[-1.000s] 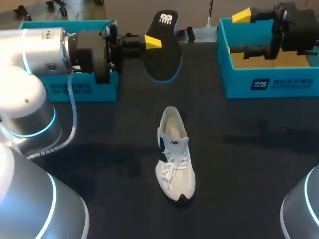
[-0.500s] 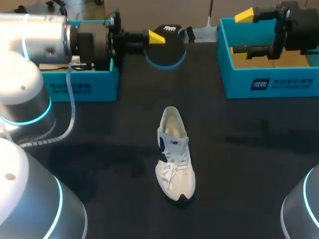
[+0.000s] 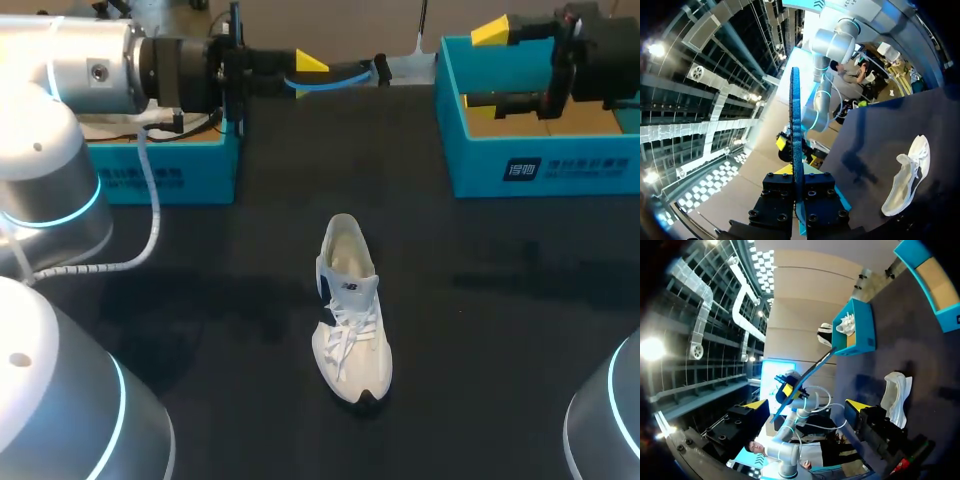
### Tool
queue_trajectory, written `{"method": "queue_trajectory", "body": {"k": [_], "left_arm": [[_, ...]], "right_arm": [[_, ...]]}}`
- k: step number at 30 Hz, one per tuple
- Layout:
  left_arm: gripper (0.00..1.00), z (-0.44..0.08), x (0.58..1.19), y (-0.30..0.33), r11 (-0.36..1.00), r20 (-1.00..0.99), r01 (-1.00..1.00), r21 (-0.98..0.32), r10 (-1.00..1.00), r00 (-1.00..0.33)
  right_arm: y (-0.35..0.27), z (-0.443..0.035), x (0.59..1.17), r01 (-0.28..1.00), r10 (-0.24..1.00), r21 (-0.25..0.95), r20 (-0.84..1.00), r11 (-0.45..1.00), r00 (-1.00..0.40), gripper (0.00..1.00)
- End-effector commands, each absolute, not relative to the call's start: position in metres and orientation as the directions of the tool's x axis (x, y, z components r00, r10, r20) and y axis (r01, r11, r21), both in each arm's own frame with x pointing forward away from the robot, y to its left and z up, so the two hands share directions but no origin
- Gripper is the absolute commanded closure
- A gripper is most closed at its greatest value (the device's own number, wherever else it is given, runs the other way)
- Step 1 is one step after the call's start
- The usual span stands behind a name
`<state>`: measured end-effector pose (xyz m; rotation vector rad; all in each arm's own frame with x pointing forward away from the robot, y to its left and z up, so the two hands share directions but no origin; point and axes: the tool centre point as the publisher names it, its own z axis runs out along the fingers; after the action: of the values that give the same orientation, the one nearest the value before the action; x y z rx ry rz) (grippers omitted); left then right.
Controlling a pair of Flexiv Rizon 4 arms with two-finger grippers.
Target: Take the shoe out of the shoebox, open the shoe tongue, remove and reinsert the insole, then place the shoe into the shoebox
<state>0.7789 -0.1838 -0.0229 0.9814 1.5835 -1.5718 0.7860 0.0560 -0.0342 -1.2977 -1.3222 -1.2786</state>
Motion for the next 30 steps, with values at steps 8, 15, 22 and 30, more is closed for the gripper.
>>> {"method": "queue_trajectory", "body": {"k": [8, 15, 22, 30], "left_arm": [[1.00, -0.024, 0.778, -0.186, 0.098, -0.649, 0.652, -0.752, 0.065, -0.758], [1.00, -0.029, 0.777, -0.185, 0.245, 0.050, -0.033, -0.969, 0.062, -0.997], [1.00, -0.034, 0.776, -0.195, 0.189, 0.600, -0.589, -0.786, 0.000, -0.800], [1.00, -0.030, 0.779, -0.204, 0.071, 0.906, -0.903, -0.423, 0.043, -0.421]], "right_arm": [[0.057, -0.035, 0.786, 0.993, 0.111, 0.095, 0.990, -0.067, -0.087, 0.00], [0.057, -0.035, 0.786, 0.993, 0.111, 0.095, 0.990, -0.067, -0.087, 0.00], [0.057, -0.035, 0.786, 0.993, 0.111, 0.095, 0.990, -0.067, -0.087, 0.00], [0.057, -0.035, 0.786, 0.993, 0.111, 0.095, 0.990, -0.067, -0.087, 0.00]]}}
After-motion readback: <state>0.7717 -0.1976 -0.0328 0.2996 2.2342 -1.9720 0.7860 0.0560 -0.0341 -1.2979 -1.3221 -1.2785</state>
